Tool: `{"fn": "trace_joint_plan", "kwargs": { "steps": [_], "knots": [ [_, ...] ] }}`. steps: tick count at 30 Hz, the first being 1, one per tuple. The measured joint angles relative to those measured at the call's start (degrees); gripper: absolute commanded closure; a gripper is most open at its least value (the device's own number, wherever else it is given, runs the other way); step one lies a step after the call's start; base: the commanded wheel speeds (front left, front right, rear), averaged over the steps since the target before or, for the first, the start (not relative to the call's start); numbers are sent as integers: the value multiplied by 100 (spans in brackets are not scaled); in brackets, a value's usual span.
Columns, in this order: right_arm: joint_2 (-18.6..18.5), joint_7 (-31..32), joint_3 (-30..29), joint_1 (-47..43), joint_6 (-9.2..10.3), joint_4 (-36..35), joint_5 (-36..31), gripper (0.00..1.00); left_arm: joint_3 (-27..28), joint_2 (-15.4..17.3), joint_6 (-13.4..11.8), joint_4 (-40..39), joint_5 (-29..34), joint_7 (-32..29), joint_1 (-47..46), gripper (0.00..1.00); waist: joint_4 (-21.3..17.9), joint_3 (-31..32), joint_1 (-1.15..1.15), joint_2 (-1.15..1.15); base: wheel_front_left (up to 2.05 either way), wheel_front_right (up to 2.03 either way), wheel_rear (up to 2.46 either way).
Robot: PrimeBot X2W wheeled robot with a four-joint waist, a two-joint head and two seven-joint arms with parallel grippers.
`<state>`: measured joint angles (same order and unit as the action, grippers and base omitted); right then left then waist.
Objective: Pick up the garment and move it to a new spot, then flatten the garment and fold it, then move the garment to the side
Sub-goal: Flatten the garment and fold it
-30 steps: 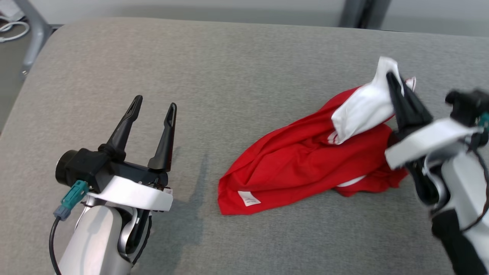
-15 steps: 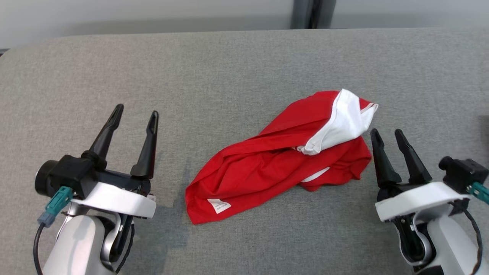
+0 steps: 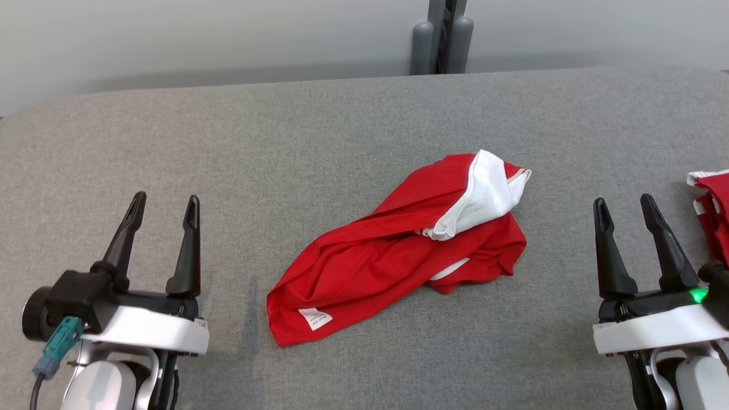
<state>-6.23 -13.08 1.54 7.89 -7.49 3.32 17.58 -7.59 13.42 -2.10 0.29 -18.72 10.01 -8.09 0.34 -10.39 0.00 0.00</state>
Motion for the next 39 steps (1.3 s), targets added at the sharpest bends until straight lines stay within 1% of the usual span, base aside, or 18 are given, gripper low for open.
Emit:
{"fn": "trace_joint_plan", "kwargs": {
  "steps": [7,13,18,33,37,39],
  "knots": [
    [113,597,-74,-400,0,-443,-404,0,-15,9,-151,-142,5,-53,420,0,35,286,0,0,0,0,0],
    [187,827,-166,-711,1,-602,-452,0,-80,11,-249,-224,37,-121,794,0,59,561,0,0,0,0,0],
    [220,962,-233,-849,1,-682,-458,0,-134,16,-259,-294,37,-193,931,0,87,703,0,0,0,0,0],
    [240,1111,-310,-834,0,-714,-435,0,-274,11,-280,-346,15,-238,915,0,220,622,0,0,0,0,0],
    [196,1129,-347,-727,0,-658,-381,0,-288,7,-280,-345,3,-219,875,0,266,569,0,0,0,0,0],
    [90,1138,-374,-571,0,-542,-332,0,-309,0,-280,-344,2,-196,855,0,297,514,0,0,0,0,0]
  ]
}}
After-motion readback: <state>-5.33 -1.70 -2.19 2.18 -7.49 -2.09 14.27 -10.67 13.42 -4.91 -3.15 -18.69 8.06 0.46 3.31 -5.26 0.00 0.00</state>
